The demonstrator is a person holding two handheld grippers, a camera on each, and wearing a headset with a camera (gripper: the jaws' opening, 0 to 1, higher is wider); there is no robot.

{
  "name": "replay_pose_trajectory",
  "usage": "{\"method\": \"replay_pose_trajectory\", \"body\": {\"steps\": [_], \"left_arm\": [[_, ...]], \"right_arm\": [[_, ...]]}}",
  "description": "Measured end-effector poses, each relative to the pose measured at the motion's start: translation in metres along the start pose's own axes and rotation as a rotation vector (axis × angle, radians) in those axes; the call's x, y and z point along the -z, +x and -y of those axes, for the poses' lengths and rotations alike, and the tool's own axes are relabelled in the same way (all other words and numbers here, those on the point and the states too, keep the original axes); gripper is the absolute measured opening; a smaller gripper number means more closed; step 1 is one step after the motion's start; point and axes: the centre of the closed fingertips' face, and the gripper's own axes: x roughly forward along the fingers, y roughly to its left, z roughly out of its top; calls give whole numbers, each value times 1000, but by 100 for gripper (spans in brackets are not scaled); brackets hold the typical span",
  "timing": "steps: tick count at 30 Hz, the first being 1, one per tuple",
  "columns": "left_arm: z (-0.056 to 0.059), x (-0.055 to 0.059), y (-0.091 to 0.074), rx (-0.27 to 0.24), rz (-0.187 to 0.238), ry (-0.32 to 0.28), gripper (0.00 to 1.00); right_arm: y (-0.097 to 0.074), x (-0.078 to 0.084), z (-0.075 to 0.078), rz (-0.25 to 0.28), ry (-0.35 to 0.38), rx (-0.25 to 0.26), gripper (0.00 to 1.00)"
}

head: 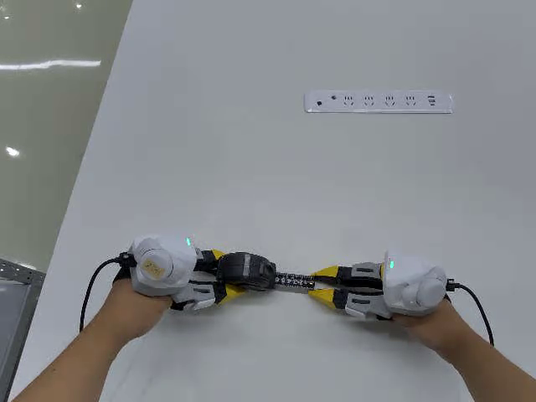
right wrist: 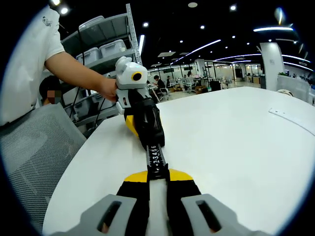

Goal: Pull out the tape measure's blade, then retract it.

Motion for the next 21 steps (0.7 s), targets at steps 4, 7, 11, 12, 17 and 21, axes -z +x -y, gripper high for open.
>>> {"method": "replay_pose_trajectory", "body": {"steps": [4, 7, 11, 12, 17, 21], "left_arm": [[0, 0, 0, -1, 1, 0, 28], [0, 0, 0, -2, 2, 0, 28], [1, -1, 0, -3, 0, 1, 28], [1, -1, 0, -3, 0, 1, 28], [1, -1, 0, -2, -2, 1, 28], [2, -1, 0, -1, 0, 1, 28]], "right_arm": [[-3, 1, 0, 0, 1, 4, 10], [-6, 2, 1, 0, -2, 8, 10], [-12, 4, 1, 0, 1, 11, 10], [-12, 4, 1, 0, 0, 12, 10], [-15, 5, 1, -1, 4, 17, 10], [-17, 6, 2, -2, 6, 17, 10]]}}
